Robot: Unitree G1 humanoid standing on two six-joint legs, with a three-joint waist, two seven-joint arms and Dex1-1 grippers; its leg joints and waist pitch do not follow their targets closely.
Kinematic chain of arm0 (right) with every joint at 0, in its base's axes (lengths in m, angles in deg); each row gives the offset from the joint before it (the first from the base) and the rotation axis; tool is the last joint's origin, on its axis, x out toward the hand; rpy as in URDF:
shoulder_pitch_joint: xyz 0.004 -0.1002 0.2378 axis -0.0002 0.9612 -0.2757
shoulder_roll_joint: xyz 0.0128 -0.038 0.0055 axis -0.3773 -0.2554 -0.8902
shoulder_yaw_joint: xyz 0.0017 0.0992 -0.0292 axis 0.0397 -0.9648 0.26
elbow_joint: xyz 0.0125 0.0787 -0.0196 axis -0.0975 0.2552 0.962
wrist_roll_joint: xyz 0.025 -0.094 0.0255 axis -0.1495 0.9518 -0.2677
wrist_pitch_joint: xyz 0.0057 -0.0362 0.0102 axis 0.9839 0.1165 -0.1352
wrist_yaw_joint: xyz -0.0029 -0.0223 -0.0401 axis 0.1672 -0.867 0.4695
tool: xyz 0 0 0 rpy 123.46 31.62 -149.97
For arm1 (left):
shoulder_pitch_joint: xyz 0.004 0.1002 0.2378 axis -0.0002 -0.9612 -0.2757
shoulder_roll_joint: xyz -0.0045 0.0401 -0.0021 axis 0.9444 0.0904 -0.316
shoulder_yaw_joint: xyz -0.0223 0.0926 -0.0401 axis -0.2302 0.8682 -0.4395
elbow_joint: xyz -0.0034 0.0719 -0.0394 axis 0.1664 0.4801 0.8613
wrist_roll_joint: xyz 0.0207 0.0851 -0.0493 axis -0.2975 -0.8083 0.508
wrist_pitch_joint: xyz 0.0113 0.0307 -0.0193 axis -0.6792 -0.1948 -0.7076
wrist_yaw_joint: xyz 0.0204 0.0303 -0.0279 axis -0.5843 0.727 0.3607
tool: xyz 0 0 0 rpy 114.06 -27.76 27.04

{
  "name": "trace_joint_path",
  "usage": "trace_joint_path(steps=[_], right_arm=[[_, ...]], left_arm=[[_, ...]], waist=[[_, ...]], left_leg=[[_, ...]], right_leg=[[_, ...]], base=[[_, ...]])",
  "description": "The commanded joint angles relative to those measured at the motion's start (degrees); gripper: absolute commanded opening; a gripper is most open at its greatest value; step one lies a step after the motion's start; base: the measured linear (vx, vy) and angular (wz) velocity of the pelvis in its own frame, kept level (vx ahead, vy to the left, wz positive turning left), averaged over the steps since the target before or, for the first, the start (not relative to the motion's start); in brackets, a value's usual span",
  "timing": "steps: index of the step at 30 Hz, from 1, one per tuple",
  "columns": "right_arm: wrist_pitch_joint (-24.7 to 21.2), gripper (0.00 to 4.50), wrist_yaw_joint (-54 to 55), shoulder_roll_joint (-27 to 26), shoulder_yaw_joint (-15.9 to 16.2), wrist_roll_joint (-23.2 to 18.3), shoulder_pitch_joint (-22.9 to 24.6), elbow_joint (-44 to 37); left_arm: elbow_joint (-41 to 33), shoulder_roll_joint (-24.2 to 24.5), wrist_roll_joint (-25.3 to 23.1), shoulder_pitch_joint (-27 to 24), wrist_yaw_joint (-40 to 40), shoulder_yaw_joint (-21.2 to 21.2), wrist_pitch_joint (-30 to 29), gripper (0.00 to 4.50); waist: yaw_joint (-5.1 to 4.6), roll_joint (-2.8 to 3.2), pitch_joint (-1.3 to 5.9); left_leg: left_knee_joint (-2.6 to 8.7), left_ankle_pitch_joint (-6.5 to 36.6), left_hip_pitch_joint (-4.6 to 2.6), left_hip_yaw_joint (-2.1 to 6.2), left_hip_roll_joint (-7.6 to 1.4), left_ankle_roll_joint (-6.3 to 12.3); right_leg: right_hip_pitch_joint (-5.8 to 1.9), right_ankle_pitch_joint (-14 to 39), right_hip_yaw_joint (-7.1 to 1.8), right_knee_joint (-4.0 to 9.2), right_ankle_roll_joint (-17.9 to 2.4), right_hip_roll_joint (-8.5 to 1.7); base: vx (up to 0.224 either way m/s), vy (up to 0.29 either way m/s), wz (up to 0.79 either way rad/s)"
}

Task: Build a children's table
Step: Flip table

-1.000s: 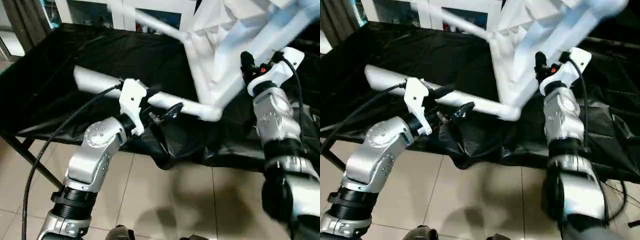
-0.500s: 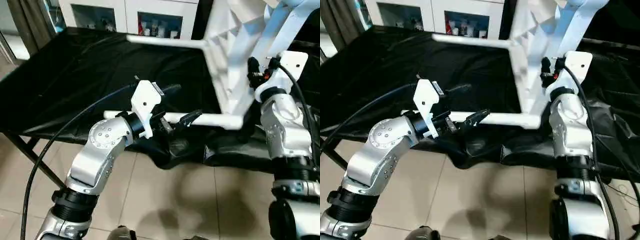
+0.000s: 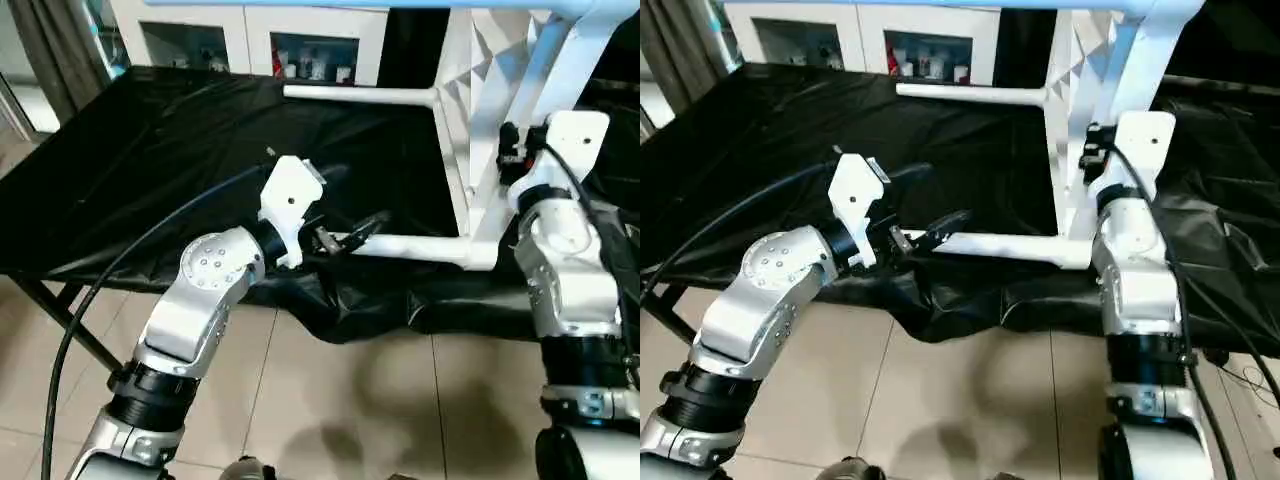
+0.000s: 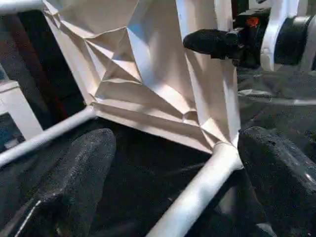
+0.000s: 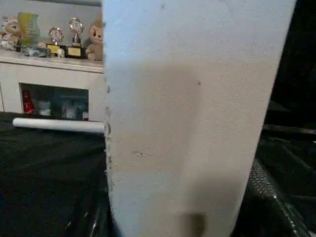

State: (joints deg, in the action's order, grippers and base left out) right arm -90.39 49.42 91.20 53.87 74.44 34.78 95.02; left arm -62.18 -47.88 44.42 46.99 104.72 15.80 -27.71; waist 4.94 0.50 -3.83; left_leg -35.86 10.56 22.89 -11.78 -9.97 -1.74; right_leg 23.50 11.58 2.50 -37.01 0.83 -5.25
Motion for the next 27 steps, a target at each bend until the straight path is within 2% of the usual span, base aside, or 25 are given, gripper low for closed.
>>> trace_joint_path(steps=[1, 4, 5, 6, 7, 8, 9, 10, 11, 12, 13, 14, 15, 16, 17, 18, 19, 21, 22, 23, 24, 25, 26, 27], right_arm=[[-2.63, 1.64, -1.01, 0.29, 2.82, 3.16, 2.7, 1.9], [-3.75, 1.64, -0.83, 0.05, 3.39, 3.39, 3.78, 1.03], [-4.29, 1.64, -0.65, 0.17, 3.54, 3.79, 4.19, 0.36], [-4.82, 1.64, -0.49, 0.31, 3.69, 4.24, 4.56, -0.37], [-5.3, 1.99, -0.33, 0.42, 3.49, 4.26, 5.0, -1.49], [-5.3, 2.2, -0.33, 0.42, 3.49, 4.26, 5.0, -1.49], [-5.85, 2.2, -0.19, 0.5, 3.32, 4.22, 5.4, -2.54], [-7.24, 2.39, -0.07, 0.58, 3.07, 4.01, 7.11, -5.81], [-7.24, 2.44, -0.07, 0.58, 3.07, 4.01, 7.11, -5.81], [-8.25, 2.54, -0.2, 0.63, 3.17, 3.89, 8.37, -7.95], [-8.65, 2.68, -0.4, 0.65, 3.23, 3.69, 8.86, -8.77], [-9.15, 2.68, -0.69, 0.68, 3.32, 3.39, 9.55, -10.0], [-9.75, 2.83, -0.98, 0.74, 3.46, 3.16, 10.15, -11.33], [-10.67, 2.83, -1.04, 0.97, 3.59, 3.2, 10.51, -12.45], [-11.0, 2.83, -1.11, 0.98, 3.55, 3.24, 10.62, -13.02], [-11.93, 2.83, -1.42, 1.2, 3.41, 3.35, 10.81, -14.45], [-11.96, 2.83, -1.44, 1.21, 3.4, 3.36, 10.81, -14.49], [-12.93, 2.83, -2.57, 2.05, 3.8, 3.97, 11.03, -15.68], [-13.36, 2.83, -3.07, 2.46, 4.04, 4.08, 11.17, -16.29], [-13.36, 2.83, -3.07, 2.46, 4.04, 4.08, 11.17, -16.29], [-13.55, 2.83, -3.5, 2.64, 4.2, 3.81, 11.33, -16.79], [-13.45, 2.83, -4.58, 3.2, 4.74, 3.67, 11.86, -17.15], [-13.2, 2.83, -4.97, 3.4, 4.92, 3.7, 12.11, -17.11], [-12.77, 2.83, -5.5, 3.83, 5.42, 4.11, 12.27, -16.59]], left_arm=[[0.42, 0.67, -1.56, 1.56, -0.22, 0.53, 1.45, 4.42], [1.29, 1.12, -3.0, 1.9, -0.38, 1.03, 3.22, 4.42], [1.42, 1.09, -3.11, 1.82, -0.31, 1.13, 3.57, 4.42], [1.55, 1.03, -3.14, 1.73, -0.24, 1.18, 3.85, 4.42], [1.61, 0.87, -3.01, 1.62, -0.04, 1.32, 4.0, 4.42], [1.61, 0.87, -3.01, 1.62, -0.04, 1.32, 4.0, 4.42], [1.75, 0.7, -3.02, 1.55, 0.09, 1.42, 4.22, 4.42], [2.48, 0.33, -3.01, 1.58, 0.38, 1.57, 4.93, 4.42], [2.48, 0.33, -3.01, 1.58, 0.38, 1.57, 4.93, 4.42], [3.54, 0.14, -3.2, 1.91, 0.47, 1.54, 5.73, 4.42], [4.14, 0.05, -3.32, 2.14, 0.47, 1.49, 6.14, 4.42], [5.2, -0.16, -3.52, 2.59, 0.4, 1.37, 6.88, 4.42], [6.18, -0.47, -3.59, 3.04, 0.15, 1.1, 7.62, 4.42], [6.94, -0.87, -3.54, 3.44, -0.24, 0.81, 8.29, 4.42], [7.25, -1.1, -3.47, 3.6, -0.39, 0.65, 8.59, 4.42], [7.9, -1.68, -3.25, 4.02, -0.58, 0.36, 9.39, 4.42], [7.92, -1.7, -3.25, 4.03, -0.58, 0.36, 9.42, 4.42], [8.43, -1.49, -4.3, 4.42, -0.47, 1.04, 11.15, 4.42], [8.68, -1.23, -5.01, 4.61, -0.39, 1.46, 12.22, 4.42], [8.68, -1.23, -5.01, 4.61, -0.39, 1.46, 12.22, 4.42], [9.0, -0.92, -5.53, 4.72, -0.1, 1.71, 13.26, 4.42], [9.65, -0.32, -6.91, 4.85, 0.03, 2.13, 15.52, 4.42], [9.89, -0.17, -7.35, 4.83, 0.13, 2.3, 16.25, 4.42], [10.08, 0.19, -7.87, 4.85, 0.29, 2.51, 16.89, 4.42]], waist=[[-0.52, -0.39, 4.18], [-0.67, 0.16, 4.07], [-0.68, 1.3, 4.08], [-0.96, 0.44, 4.16], [-0.92, 0.48, 4.21], [-1.18, 1.14, 4.28], [-1.19, 1.0, 4.33], [-1.33, 1.9, 4.41], [-1.33, 1.9, 4.41], [-1.44, 1.62, 4.67], [-1.51, 1.69, 4.69], [-2.15, 2.54, 4.71], [-2.28, 2.32, 4.84], [-2.75, 2.06, 5.16], [-2.75, 2.06, 5.16], [-3.12, 1.41, 5.25], [-3.21, 1.94, 5.24], [-3.68, -0.33, 5.15], [-3.48, 0.35, 5.16], [-3.64, 0.11, 5.02], [-3.73, 0.58, 4.91], [-3.96, -0.63, 4.88], [-4.46, -2.28, 4.81], [-4.28, -1.66, 4.71]], left_leg=[[4.55, 10.54, -1.55, 1.42, -2.26, -1.45], [4.86, 14.27, -2.01, 1.55, -2.29, -2.71], [4.94, 15.16, -2.13, 1.76, -2.3, -3.28], [5.11, 16.05, -2.09, 1.78, -2.22, -3.57], [5.13, 15.98, -2.12, 1.76, -2.19, -3.49], [5.11, 16.18, -2.21, 1.73, -2.15, -3.49], [5.1, 15.92, -2.1, 1.77, -2.15, -3.46], [5.07, 15.6, -2.22, 1.72, -2.11, -3.4], [5.07, 15.6, -2.22, 1.72, -2.11, -3.4], [5.06, 15.05, -2.08, 1.84, -2.05, -3.27], [5.08, 14.66, -1.92, 1.87, -2.04, -2.9], [5.09, 15.48, -2.03, 1.92, -1.98, -3.05], [5.05, 15.4, -2.03, 1.96, -2.01, -3.0], [4.8, 13.2, -1.74, 1.91, -2.05, -2.23], [4.8, 13.2, -1.74, 1.91, -2.05, -2.23], [4.53, 10.3, -1.28, 1.76, -1.96, -0.7], [4.48, 9.28, -1.27, 1.79, -2.07, 0.1], [4.3, 8.45, -1.15, 1.42, -2.17, 1.72], [4.3, 7.9, -1.12, 1.63, -2.23, 1.99], [4.33, 7.74, -1.12, 1.52, -2.26, 2.38], [4.35, 7.74, -1.27, 1.53, -2.35, 2.29], [4.34, 8.03, -1.1, 1.52, -2.35, 2.42], [4.32, 8.4, -1.15, 1.28, -2.55, 2.69], [4.42, 8.37, -1.19, 1.47, -2.54, 2.52]], right_leg=[[-2.5, 7.39, -2.25, 4.74, -8.81, -2.14], [-2.24, 13.23, -2.28, 5.46, -7.37, -2.2], [-2.19, 13.85, -2.27, 5.35, -7.31, -2.25], [-2.42, 14.27, -2.24, 5.56, -6.77, -2.05], [-2.4, 14.3, -2.28, 5.6, -6.76, -2.11], [-2.26, 14.23, -2.33, 5.82, -6.72, -2.04], [-2.35, 13.98, -2.31, 5.74, -6.76, -2.03], [-2.25, 13.31, -2.34, 6.04, -6.55, -1.9], [-2.25, 13.31, -2.34, 6.04, -6.55, -1.9], [-2.6, 11.93, -2.3, 5.69, -6.93, -1.9], [-2.66, 11.28, -2.29, 5.71, -7.13, -1.91], [-2.53, 11.31, -2.17, 5.93, -7.46, -1.75], [-2.67, 10.67, -2.16, 5.86, -7.72, -1.75], [-3.0, 7.53, -2.21, 5.55, -8.81, -1.76], [-3.0, 7.53, -2.21, 5.55, -8.81, -1.76], [-3.28, 4.63, -2.2, 5.35, -9.95, -1.78], [-3.24, 4.36, -2.16, 5.23, -10.61, -2.02], [-3.34, 5.83, -2.24, 5.46, -10.66, -2.01], [-3.42, 6.32, -2.25, 5.16, -10.73, -2.27], [-3.27, 7.13, -2.25, 5.5, -10.42, -2.18], [-3.02, 8.0, -2.27, 5.47, -10.27, -2.16], [-3.16, 9.21, -2.28, 5.42, -9.7, -2.17], [-2.93, 10.52, -2.33, 5.6, -9.13, -2.17], [-2.93, 11.24, -2.34, 5.49, -8.96, -2.36]], base=[[0.0, 0.0, 0.0], [0.0, 0.0, 0.0], [0.0, 0.0, 0.0], [0.0, 0.0, 0.0], [0.0, 0.0, 0.0], [0.0, 0.0, 0.0], [0.0, 0.0, 0.0], [0.0, 0.0, 0.0], [0.0, 0.0, 0.0], [0.0, 0.0, 0.0], [0.0, 0.0, 0.0], [0.0, 0.0, 0.0], [0.0, 0.0, 0.0], [0.0, 0.0, 0.0], [0.0, 0.0, 0.0], [0.0, 0.0, 0.0], [0.0, 0.0, 0.0], [0.0, 0.0, 0.0], [0.0, 0.0, 0.0], [0.0, 0.0, 0.0], [0.0, 0.0, 0.0], [0.0, 0.0, 0.0], [0.0, 0.0, 0.0], [0.0, 0.0, 0.0]])
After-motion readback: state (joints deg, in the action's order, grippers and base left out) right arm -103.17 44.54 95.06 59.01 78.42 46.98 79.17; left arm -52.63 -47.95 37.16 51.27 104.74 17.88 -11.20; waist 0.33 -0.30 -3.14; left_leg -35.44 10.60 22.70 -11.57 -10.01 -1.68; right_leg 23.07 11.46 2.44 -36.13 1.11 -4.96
